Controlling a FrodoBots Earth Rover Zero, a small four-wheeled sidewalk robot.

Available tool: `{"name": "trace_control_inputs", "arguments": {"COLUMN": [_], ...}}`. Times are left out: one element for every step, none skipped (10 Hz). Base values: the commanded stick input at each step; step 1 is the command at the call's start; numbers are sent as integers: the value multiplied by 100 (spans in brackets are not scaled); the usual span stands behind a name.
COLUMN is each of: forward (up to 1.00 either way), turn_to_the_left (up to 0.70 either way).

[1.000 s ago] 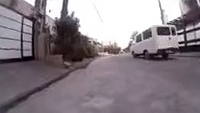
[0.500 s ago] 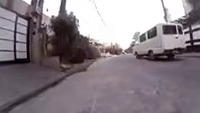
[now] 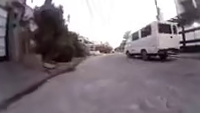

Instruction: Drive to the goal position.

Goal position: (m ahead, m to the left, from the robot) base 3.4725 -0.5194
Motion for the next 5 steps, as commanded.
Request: {"name": "trace_control_inputs", "arguments": {"forward": [100,100,100,100,100], "turn_to_the_left": [0,0,0,0,0]}}
